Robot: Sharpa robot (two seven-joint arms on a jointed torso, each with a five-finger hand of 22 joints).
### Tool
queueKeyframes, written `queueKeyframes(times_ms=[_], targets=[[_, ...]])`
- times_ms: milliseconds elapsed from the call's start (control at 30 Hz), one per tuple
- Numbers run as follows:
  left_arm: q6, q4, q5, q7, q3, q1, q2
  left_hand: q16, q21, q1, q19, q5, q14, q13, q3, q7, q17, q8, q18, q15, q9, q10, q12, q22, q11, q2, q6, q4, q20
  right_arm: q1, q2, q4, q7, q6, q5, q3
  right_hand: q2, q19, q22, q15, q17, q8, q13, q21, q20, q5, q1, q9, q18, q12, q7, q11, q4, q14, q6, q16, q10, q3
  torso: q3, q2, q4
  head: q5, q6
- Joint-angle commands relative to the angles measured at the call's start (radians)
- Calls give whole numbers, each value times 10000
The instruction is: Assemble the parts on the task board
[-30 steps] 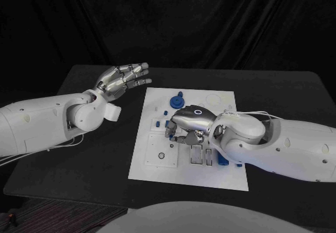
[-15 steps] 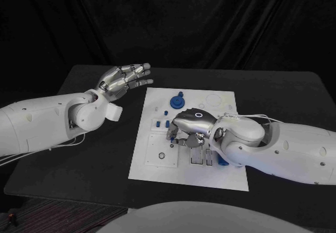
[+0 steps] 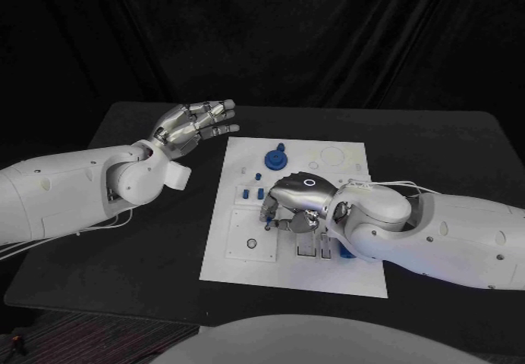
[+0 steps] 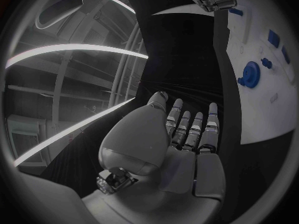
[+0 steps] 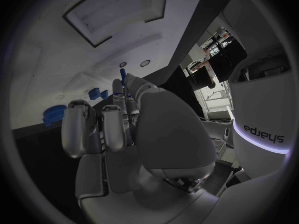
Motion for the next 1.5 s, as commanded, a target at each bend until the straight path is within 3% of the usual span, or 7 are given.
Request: queueKeyframes(times_ms=[33,1000,1500], targets=[[171,-4,66,69,10,-16,27,54,18,120,61,35,-45,3,14,78,2,57,-164,-1,-3,16,-8,-8,27,14,9,-30,0,-55,16,-31,-9,65,-53,2,-20,37,1991,-86,-9,14,9,-6,-40,68,-26,4,-54,9,18,23,-50,83,68,1,54,-4,-4,-1,0,4,-1],[304,-126,66,-109,10,-50,99,47,0,139,50,25,-93,-7,57,90,-4,47,-181,14,-14,-50,-65,-39,37,33,-35,-56,-1,-156,170,-154,-52,190,-53,2,-4,35,1989,-79,-17,6,2,-12,-38,66,-38,-1,-53,-20,27,32,-46,83,77,-4,48,0,-5,2,13,-62,-1],[326,-107,66,-172,10,-52,92,48,-4,149,48,29,-100,-7,73,93,-5,46,-186,19,-17,-56,-67,-48,41,41,-43,-67,-1,-176,230,-211,-146,400,-53,1,-15,22,1981,-76,-35,-9,1,-38,-37,54,-52,-9,-47,-31,33,36,-47,79,65,-13,55,-10,-7,0,4,-26,-1]])
